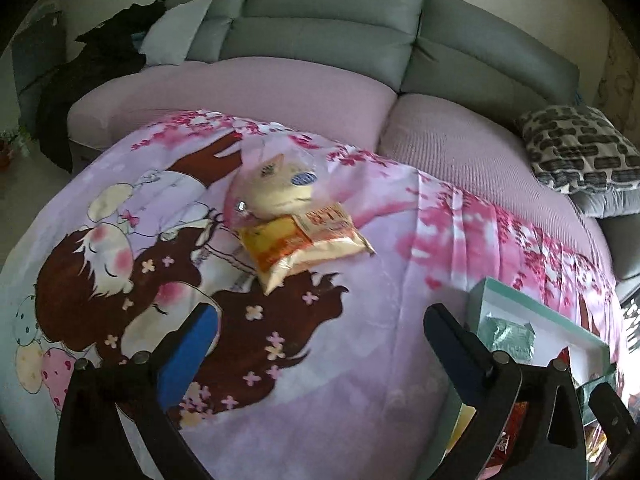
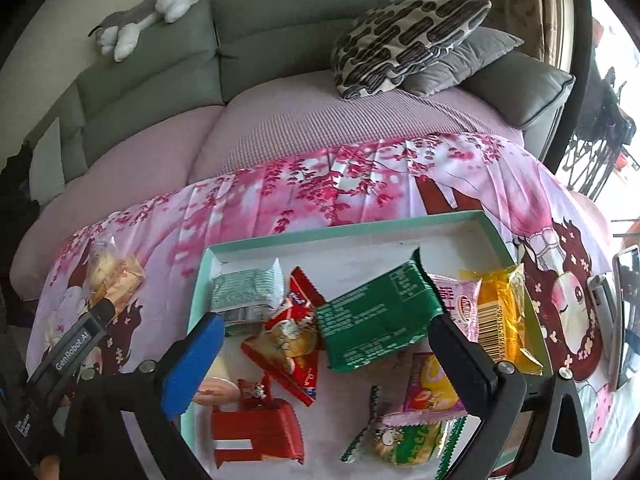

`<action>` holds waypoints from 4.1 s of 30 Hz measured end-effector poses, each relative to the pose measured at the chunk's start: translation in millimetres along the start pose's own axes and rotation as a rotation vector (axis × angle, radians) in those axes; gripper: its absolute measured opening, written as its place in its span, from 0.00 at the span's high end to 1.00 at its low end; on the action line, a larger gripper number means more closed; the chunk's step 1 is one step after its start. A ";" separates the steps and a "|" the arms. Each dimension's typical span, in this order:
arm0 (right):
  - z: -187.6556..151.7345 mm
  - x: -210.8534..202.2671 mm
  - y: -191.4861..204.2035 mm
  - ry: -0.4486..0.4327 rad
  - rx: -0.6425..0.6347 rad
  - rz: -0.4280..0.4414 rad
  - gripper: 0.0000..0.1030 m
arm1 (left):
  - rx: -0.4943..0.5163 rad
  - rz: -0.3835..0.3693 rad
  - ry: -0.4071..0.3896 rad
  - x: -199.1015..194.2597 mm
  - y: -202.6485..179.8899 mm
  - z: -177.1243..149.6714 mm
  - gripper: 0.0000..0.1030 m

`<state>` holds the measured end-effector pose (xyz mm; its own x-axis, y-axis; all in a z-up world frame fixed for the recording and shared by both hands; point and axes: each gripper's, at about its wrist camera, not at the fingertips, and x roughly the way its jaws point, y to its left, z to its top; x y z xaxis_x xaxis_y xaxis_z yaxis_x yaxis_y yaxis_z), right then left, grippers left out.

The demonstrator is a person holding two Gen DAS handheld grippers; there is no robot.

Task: Organize snacks
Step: 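Withdraw both grippers back to the remaining bun and yellow bag, then grasp the yellow DALIYUAN bag with the right gripper while left grasps the wrapped bun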

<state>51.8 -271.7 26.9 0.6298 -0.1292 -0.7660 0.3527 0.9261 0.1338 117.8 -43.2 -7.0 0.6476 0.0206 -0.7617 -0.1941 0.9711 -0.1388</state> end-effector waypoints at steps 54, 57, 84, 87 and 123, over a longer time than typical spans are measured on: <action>-36.4 47.3 182.9 0.040 -0.227 0.291 0.00 | -0.199 0.132 -0.039 10.7 147.3 30.8 0.00; -32.5 50.4 187.6 0.027 -0.232 0.292 0.00 | -0.192 0.126 -0.019 20.0 144.5 29.8 0.00; 8.7 105.9 202.3 0.108 -0.075 0.319 0.00 | -0.128 0.033 -0.017 57.5 158.7 68.2 0.00; 9.3 115.7 213.7 0.129 -0.073 0.324 0.00 | -0.115 0.009 -0.010 58.9 158.8 79.3 0.00; 3.0 134.1 208.7 0.161 -0.113 0.243 0.04 | 0.112 -0.144 0.276 127.7 54.9 120.9 0.00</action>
<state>211.9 -96.8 -46.0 0.5653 0.1504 -0.8111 0.1204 0.9577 0.2615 278.9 41.5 -35.3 0.4355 -0.1691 -0.8841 -0.0229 0.9798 -0.1987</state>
